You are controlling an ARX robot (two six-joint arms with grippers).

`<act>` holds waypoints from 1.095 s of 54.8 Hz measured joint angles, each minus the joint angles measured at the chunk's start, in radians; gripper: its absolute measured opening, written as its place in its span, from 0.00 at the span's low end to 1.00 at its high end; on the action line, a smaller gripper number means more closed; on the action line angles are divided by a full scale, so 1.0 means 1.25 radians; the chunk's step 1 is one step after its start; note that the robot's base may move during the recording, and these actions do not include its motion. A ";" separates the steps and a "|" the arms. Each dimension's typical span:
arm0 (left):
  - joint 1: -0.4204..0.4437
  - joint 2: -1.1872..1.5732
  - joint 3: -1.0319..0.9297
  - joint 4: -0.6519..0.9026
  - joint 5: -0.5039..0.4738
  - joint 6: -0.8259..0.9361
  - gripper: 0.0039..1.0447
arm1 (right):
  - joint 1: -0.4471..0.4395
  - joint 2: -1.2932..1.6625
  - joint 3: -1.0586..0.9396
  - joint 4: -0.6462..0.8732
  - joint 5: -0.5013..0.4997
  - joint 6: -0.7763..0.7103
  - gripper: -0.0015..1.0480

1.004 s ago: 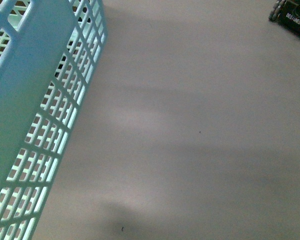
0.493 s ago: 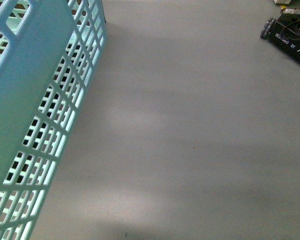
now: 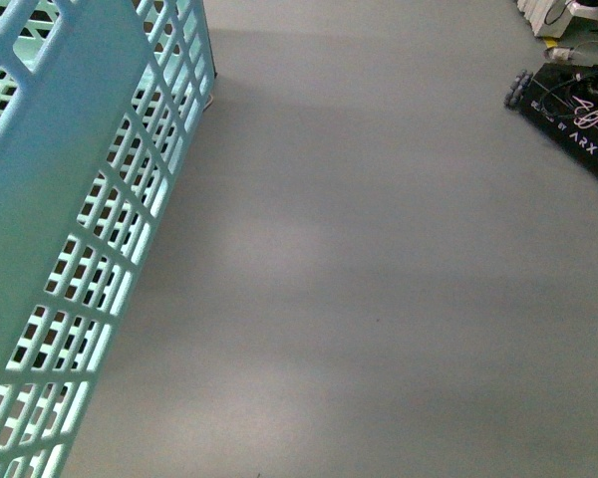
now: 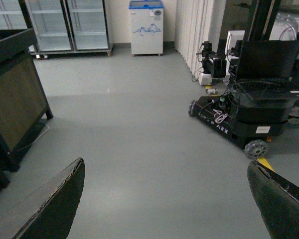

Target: Pick mango and avocado into basket

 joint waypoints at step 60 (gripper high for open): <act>-0.001 0.001 0.000 0.000 0.003 -0.002 0.03 | 0.000 0.001 0.000 0.000 -0.001 0.000 0.92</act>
